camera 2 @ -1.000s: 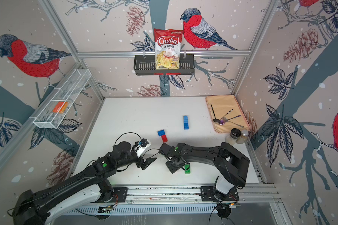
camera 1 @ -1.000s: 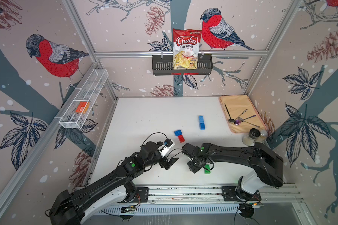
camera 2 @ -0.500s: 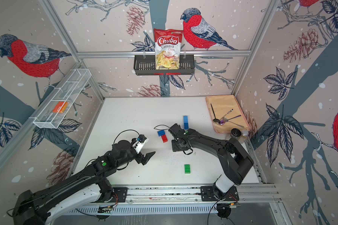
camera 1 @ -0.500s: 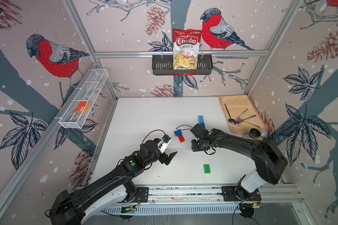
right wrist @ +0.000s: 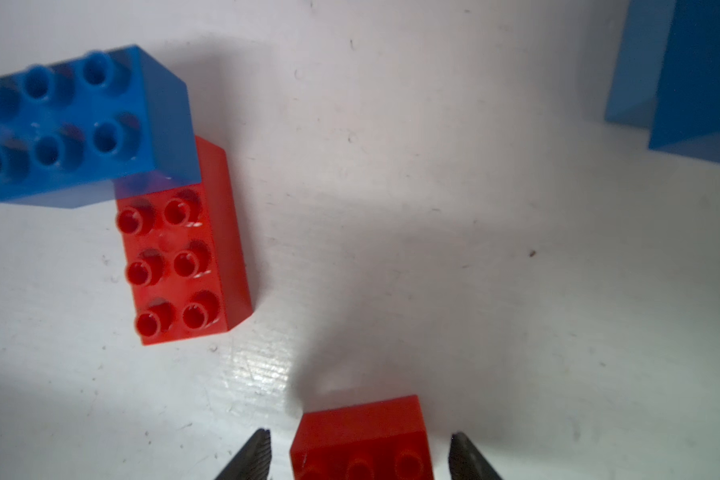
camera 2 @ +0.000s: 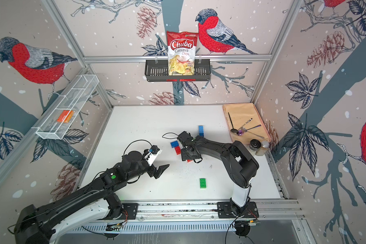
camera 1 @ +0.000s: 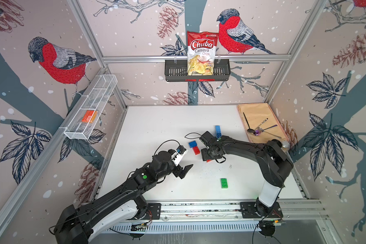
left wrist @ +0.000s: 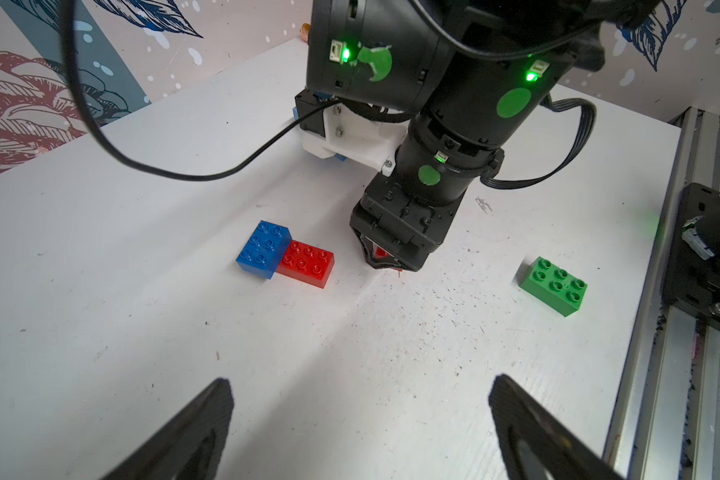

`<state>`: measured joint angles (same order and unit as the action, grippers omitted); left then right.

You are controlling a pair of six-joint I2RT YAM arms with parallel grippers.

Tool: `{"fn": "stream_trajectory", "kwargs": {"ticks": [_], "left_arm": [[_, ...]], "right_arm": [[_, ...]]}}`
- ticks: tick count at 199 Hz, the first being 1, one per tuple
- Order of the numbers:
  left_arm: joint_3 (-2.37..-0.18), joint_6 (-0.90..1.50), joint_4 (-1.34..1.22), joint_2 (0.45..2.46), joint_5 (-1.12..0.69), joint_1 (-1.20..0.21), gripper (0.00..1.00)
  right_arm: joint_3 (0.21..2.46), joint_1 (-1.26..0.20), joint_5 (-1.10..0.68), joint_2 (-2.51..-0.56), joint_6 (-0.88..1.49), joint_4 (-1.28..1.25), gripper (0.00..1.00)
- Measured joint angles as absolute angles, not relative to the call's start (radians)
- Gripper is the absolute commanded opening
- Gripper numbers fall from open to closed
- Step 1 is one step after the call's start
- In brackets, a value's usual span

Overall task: Assemble a rectangle with lego
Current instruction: Place the lego brick at the center of the board, then pick up the lego brick from the center of the board, then assemble the lego brick with the lego brick.

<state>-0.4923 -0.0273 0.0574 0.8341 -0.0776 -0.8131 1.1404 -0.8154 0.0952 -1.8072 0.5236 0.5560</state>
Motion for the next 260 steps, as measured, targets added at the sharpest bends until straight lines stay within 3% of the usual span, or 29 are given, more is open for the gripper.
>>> {"fn": "stream_trajectory", "kwargs": {"ticks": [170, 221, 260], "left_arm": [[-0.492, -0.016, 0.035, 0.859, -0.078, -0.803, 0.96], [-0.525, 0.146, 0.035, 0.858, -0.131, -0.575, 0.96], [-0.525, 0.225, 0.036, 0.878, -0.102, -0.515, 0.96]], "right_arm": [[1.156, -0.864, 0.185, -1.825, 0.492, 0.561, 0.49], [1.309, -0.863, 0.142, -1.813, 0.416, 0.606, 0.48], [1.441, -0.870, 0.081, -1.901, 0.365, 0.641, 0.48]]}}
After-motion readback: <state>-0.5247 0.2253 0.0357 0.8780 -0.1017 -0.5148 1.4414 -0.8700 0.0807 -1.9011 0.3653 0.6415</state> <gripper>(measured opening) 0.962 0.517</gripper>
